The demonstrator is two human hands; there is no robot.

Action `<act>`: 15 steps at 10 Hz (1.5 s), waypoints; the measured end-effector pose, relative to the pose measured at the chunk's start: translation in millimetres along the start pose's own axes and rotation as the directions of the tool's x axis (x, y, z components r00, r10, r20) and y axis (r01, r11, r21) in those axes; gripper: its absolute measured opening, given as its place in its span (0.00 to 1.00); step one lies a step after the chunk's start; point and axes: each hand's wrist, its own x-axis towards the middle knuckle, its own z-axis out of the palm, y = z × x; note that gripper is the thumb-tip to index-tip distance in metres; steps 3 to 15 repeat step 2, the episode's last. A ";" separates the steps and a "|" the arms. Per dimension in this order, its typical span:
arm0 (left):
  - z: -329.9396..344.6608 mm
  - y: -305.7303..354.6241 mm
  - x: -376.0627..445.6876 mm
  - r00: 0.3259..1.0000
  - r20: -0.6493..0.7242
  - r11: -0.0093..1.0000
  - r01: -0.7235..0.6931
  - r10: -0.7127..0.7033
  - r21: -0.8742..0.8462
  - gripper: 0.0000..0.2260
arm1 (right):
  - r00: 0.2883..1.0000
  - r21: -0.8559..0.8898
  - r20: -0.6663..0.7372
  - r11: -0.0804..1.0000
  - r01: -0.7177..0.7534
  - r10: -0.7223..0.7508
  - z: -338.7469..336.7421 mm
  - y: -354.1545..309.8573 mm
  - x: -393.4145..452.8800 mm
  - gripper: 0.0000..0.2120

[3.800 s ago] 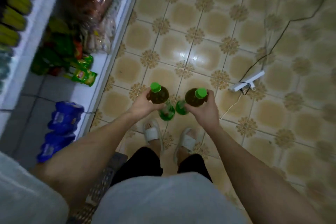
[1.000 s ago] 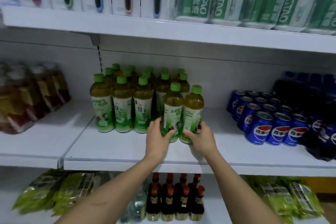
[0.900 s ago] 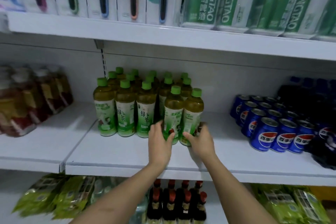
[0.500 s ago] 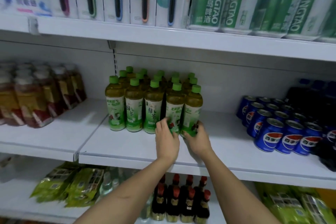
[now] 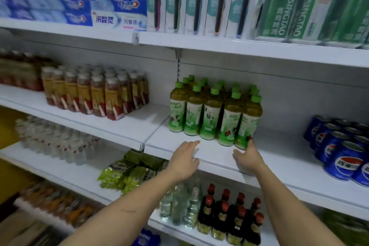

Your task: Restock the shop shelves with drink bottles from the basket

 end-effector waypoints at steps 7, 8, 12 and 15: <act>-38.5 -64.7 -22.2 0.997 -0.032 0.979 0.071 -0.066 0.193 0.24 | 0.995 0.015 -0.097 1.000 -0.016 0.018 31.7 -28.5 -24.5 0.30; -38.5 -64.7 -22.2 0.997 -0.032 0.979 0.071 -0.066 0.193 0.24 | 0.995 0.015 -0.097 1.000 -0.016 0.018 31.7 -28.5 -24.5 0.30; -38.5 -64.7 -22.2 0.997 -0.032 0.979 0.071 -0.066 0.193 0.24 | 0.995 0.015 -0.097 1.000 -0.016 0.018 31.7 -28.5 -24.5 0.30; -38.5 -64.7 -22.2 0.997 -0.032 0.979 0.071 -0.066 0.193 0.24 | 0.995 0.015 -0.097 1.000 -0.016 0.018 31.7 -28.5 -24.5 0.30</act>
